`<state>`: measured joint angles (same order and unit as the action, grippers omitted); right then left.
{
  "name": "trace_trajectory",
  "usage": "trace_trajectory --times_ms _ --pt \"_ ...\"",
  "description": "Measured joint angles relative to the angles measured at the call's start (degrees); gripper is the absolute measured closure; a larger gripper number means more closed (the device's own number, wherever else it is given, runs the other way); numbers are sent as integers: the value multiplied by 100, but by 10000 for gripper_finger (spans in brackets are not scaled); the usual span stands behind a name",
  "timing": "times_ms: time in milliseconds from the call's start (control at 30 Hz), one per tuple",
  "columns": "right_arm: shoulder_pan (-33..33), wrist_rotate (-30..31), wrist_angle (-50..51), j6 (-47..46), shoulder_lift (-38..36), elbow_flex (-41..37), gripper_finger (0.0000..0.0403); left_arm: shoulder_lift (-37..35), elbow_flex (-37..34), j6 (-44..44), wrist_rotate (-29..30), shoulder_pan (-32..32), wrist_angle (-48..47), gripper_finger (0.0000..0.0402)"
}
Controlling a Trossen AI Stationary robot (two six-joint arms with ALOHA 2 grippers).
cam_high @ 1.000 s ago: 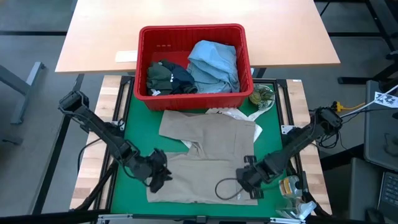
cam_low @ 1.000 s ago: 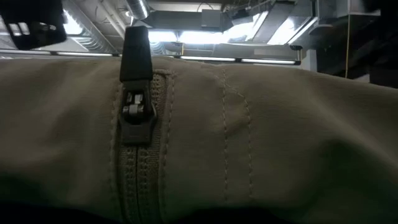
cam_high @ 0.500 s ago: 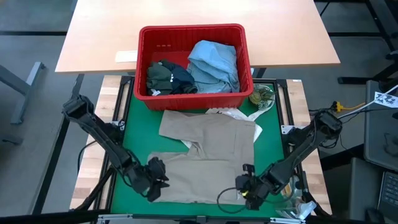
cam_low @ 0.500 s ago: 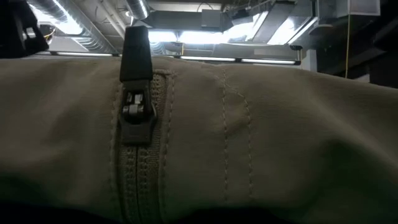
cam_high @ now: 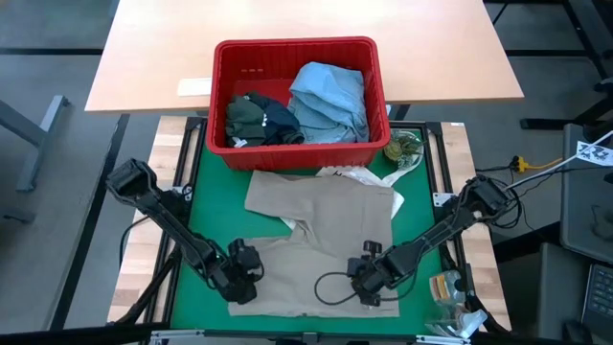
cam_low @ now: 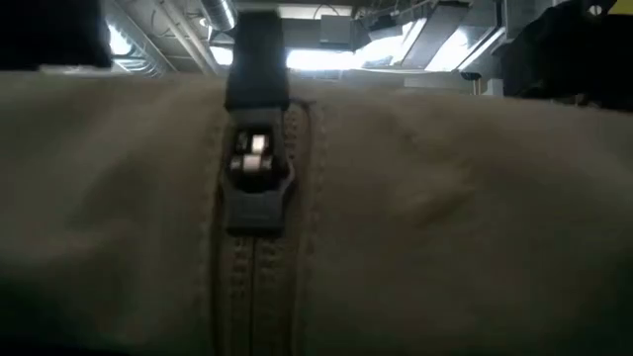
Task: Fold Laundry from Bin
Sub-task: Fold the brown shorts
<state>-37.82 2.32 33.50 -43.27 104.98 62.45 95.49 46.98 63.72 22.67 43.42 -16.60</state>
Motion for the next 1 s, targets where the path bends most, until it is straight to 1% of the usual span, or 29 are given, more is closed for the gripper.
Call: trace_trajectory --times_ms 67,233,333,467,600,700,833,1000 --pt "2 -196 -30 10 87 7 262 233 2 95 -196 29 108 273" --pt "-55 -642 -336 136 128 -4 262 418 23 318 -798 139 893 278" --pt "-89 -1027 -528 256 90 28 262 439 9 333 -1058 248 1310 292" --pt "-170 -1302 -441 594 89 210 262 449 0 370 -1296 320 1603 315" --pt "-169 -1229 -236 655 -25 429 262 381 -2 367 -1313 291 1608 336" --pt "-157 -936 200 781 -117 608 262 266 -2 245 -1321 195 1605 354" --pt "-157 -681 762 827 -217 844 262 -19 -2 -141 -1312 47 1556 376" --pt "-156 -250 1358 1018 -261 1177 262 -548 0 -767 -1201 -229 1250 398"
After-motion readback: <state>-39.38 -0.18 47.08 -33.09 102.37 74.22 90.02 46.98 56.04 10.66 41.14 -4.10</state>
